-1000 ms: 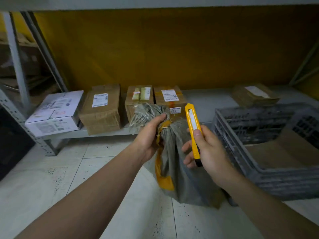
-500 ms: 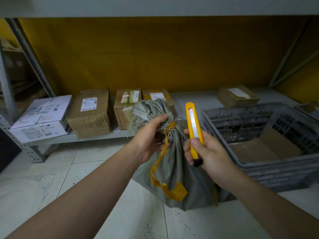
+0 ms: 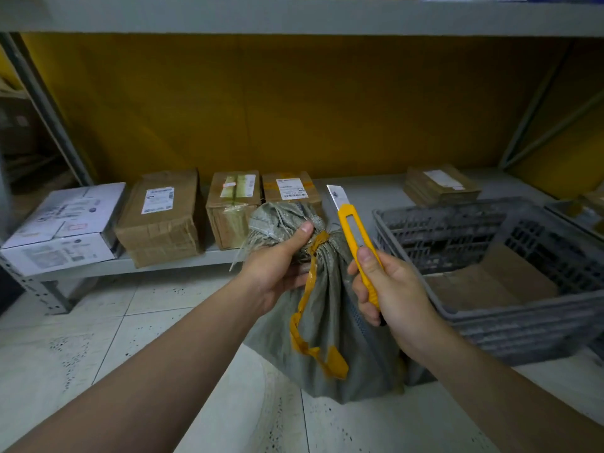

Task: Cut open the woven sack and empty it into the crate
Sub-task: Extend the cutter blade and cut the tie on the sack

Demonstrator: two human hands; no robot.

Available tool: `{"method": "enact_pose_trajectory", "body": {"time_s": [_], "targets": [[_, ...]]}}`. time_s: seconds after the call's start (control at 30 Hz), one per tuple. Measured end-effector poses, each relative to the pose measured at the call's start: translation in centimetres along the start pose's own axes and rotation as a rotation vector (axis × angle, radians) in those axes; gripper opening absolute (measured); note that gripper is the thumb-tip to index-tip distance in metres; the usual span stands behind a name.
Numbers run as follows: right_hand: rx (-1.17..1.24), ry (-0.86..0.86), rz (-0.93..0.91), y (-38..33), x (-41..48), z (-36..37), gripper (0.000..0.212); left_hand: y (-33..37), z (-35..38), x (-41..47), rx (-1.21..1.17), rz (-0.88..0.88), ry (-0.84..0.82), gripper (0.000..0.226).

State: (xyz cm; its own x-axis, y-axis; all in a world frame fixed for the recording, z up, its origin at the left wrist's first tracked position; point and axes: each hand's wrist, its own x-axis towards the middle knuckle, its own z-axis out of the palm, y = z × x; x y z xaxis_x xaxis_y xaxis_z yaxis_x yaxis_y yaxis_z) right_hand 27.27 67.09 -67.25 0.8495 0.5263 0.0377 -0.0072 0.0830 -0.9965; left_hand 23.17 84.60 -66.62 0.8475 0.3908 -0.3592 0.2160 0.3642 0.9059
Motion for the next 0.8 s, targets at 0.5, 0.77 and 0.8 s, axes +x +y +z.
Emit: {"method": "enact_pose_trajectory", "body": {"time_s": [0.5, 0.77, 0.8], "targets": [[-0.318, 0.075, -0.141, -0.1, 1.4, 0.4, 0.023, -0.3, 0.9, -1.8, 0.275, 0.115, -0.119, 0.064], [-0.07, 0.132, -0.056, 0.8, 1.4, -0.5, 0.023, -0.2, 1.4, -2.4, 0.389, 0.354, -0.232, 0.038], [-0.044, 0.125, -0.056, 0.9, 1.4, -0.7, 0.024, -0.2, 1.3, -2.4, 0.384, 0.363, -0.239, 0.041]]}}
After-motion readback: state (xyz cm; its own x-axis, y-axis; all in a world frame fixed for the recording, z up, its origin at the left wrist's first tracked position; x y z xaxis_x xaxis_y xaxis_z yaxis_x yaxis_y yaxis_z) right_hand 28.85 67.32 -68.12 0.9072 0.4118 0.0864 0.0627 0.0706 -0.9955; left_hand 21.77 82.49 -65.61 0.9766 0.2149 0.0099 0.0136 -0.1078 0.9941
